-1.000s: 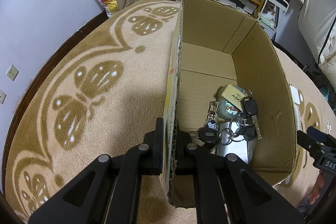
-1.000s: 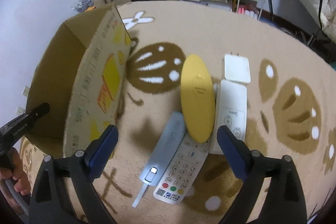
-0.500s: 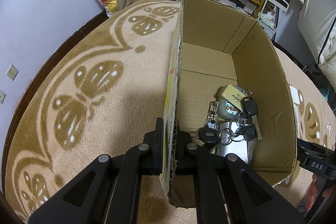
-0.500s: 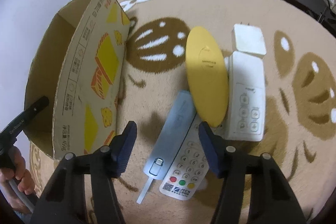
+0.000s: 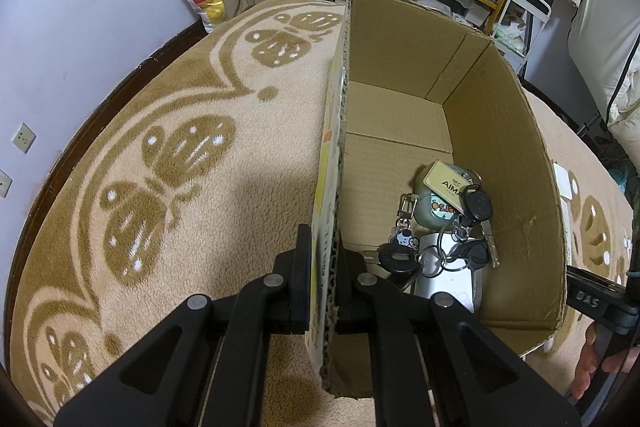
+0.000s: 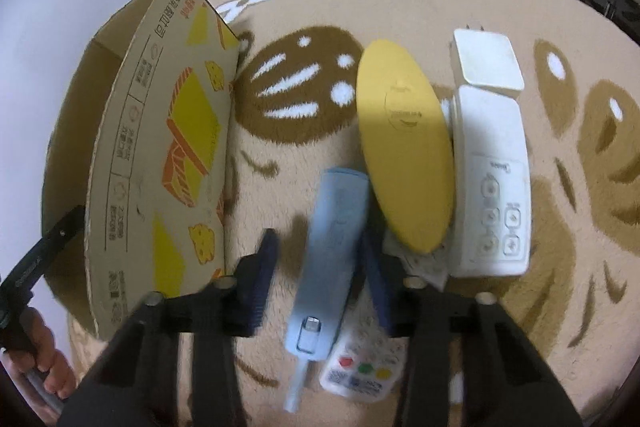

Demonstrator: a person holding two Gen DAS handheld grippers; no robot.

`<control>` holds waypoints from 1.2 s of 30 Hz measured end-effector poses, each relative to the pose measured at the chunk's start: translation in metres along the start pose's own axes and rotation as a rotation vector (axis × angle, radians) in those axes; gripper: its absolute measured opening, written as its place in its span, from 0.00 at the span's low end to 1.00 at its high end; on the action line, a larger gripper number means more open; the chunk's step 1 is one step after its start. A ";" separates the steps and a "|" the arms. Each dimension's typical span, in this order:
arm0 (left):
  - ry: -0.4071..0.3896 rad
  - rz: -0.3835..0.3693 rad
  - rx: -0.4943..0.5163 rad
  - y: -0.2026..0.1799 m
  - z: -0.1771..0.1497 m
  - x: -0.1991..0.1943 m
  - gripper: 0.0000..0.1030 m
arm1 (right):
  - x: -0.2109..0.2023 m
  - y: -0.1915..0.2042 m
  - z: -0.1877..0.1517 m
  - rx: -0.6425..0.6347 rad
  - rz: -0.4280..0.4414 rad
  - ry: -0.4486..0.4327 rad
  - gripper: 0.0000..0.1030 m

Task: Organize rigid objects
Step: 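Grasp the light-blue power bank with the right tool and lift it, then carry the power bank into the box and release it with the right tool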

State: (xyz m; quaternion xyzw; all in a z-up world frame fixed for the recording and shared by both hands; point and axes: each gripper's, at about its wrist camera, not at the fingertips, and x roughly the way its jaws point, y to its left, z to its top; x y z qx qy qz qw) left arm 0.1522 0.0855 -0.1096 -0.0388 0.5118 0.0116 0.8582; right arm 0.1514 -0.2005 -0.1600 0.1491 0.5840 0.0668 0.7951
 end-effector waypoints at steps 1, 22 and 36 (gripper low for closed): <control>0.000 0.000 0.000 0.000 0.000 0.000 0.08 | 0.003 0.002 0.000 -0.010 0.005 0.001 0.29; 0.001 -0.009 -0.014 -0.001 0.000 -0.001 0.08 | 0.017 0.037 0.006 -0.121 -0.126 -0.066 0.29; 0.004 -0.011 -0.010 0.002 0.001 -0.002 0.08 | -0.074 0.054 0.040 -0.156 0.007 -0.277 0.29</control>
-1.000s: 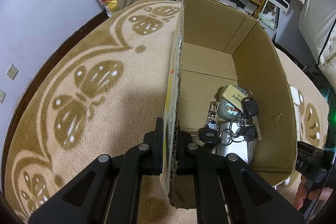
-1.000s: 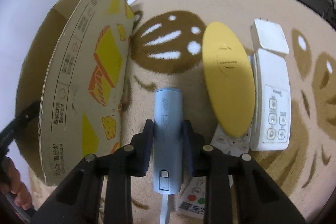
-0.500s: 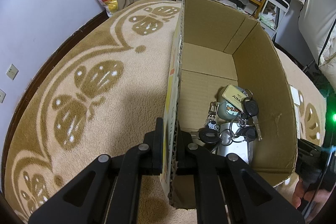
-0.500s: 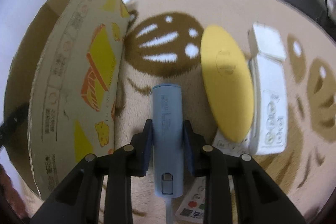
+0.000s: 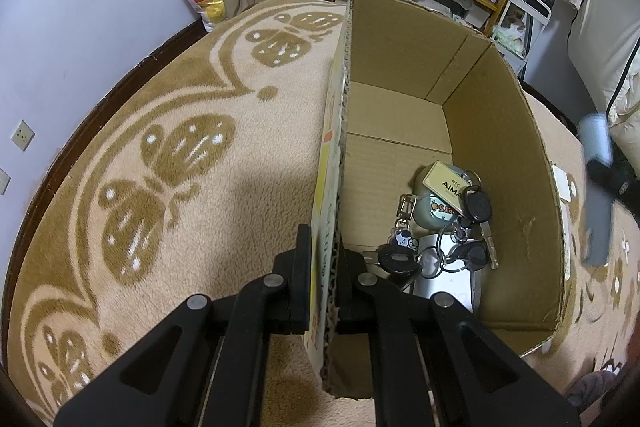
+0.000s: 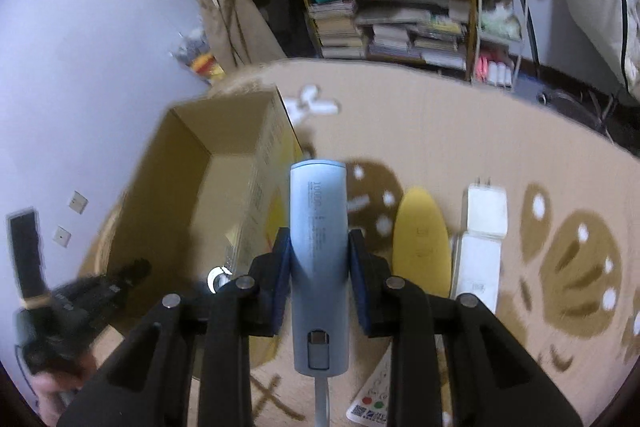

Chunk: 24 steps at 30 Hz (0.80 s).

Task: Organize rigid objects
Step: 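Carry the power bank into the box and release it with the right tool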

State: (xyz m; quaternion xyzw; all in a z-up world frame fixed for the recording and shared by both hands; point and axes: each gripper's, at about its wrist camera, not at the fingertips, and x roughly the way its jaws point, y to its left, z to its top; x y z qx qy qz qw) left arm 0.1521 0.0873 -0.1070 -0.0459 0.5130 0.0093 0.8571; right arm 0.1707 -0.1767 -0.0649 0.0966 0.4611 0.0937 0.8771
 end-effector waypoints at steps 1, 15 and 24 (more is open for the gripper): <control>0.000 0.000 -0.001 0.000 0.000 0.000 0.08 | -0.005 0.003 0.000 -0.004 0.007 -0.011 0.29; -0.001 0.004 -0.006 -0.001 0.001 0.000 0.07 | -0.010 0.065 0.024 -0.051 0.137 -0.029 0.29; -0.005 0.003 -0.003 0.000 0.003 0.001 0.08 | 0.031 0.087 -0.007 -0.080 0.128 0.060 0.29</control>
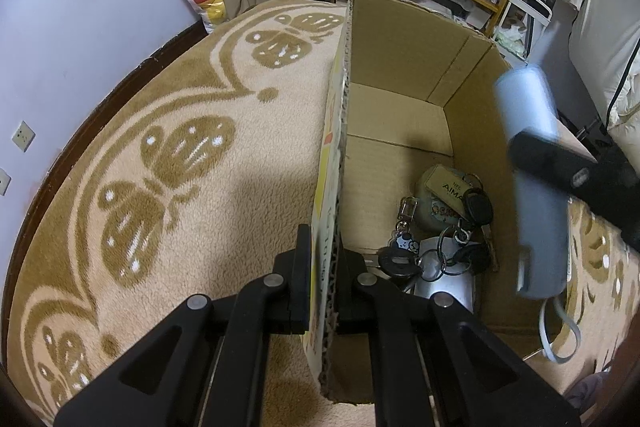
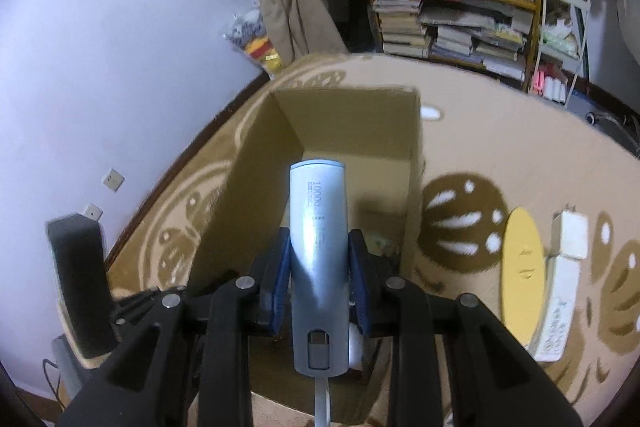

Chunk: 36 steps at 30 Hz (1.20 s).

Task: Organize rigid objects
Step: 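Carry the power bank into the box and release it with the right tool, then move the right tool back to the pile over the yellow oval case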

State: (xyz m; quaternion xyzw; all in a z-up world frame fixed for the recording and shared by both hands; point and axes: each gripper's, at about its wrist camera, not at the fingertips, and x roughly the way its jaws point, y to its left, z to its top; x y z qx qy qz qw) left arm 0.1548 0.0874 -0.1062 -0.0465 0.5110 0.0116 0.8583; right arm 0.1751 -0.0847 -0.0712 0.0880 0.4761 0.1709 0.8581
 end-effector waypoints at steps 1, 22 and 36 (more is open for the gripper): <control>-0.002 0.000 0.001 0.000 0.000 0.000 0.08 | 0.004 -0.001 -0.003 0.009 -0.001 0.012 0.29; 0.004 0.009 0.007 0.001 -0.003 0.004 0.07 | -0.043 -0.013 0.004 -0.137 -0.144 -0.091 0.63; 0.005 -0.001 -0.004 0.003 -0.002 0.003 0.08 | -0.016 -0.118 0.022 -0.043 -0.185 0.031 1.00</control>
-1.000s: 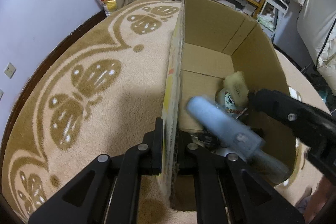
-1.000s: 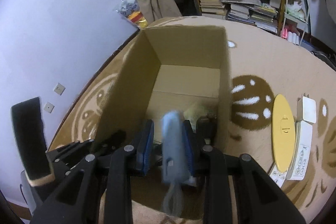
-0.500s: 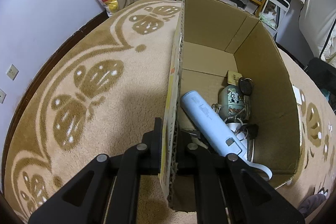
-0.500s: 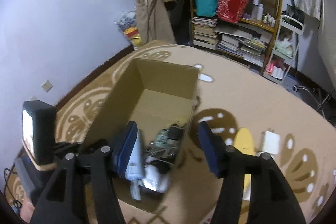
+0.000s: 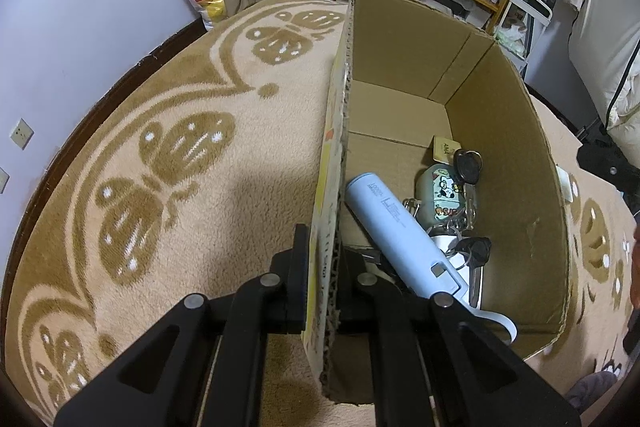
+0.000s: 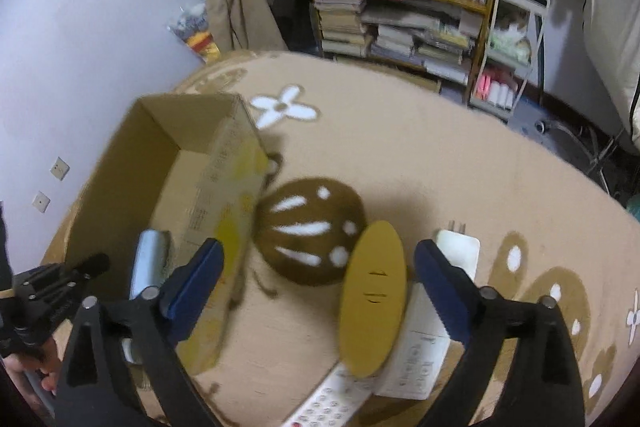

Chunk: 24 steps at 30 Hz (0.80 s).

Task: Organize rigid objects
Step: 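Move the right tool back to the pile over the yellow oval case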

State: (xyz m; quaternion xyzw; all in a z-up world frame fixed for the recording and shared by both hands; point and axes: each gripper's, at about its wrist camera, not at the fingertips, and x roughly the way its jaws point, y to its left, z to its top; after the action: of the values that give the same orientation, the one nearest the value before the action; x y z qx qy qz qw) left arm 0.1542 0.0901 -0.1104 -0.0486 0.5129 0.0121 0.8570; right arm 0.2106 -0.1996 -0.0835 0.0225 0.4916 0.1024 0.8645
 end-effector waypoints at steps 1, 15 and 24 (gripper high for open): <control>-0.001 0.001 0.001 0.000 0.000 0.000 0.08 | 0.004 -0.005 0.001 0.000 0.005 0.007 1.00; -0.003 0.011 0.009 0.000 -0.001 0.001 0.08 | 0.065 -0.041 -0.005 0.016 0.032 0.175 1.00; -0.005 0.008 0.003 0.002 -0.002 0.001 0.08 | 0.084 -0.048 -0.007 0.076 0.053 0.207 1.00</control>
State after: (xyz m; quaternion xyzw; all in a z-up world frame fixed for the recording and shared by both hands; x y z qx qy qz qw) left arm 0.1533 0.0922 -0.1126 -0.0450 0.5111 0.0148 0.8582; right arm 0.2534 -0.2299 -0.1648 0.0577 0.5809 0.1082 0.8047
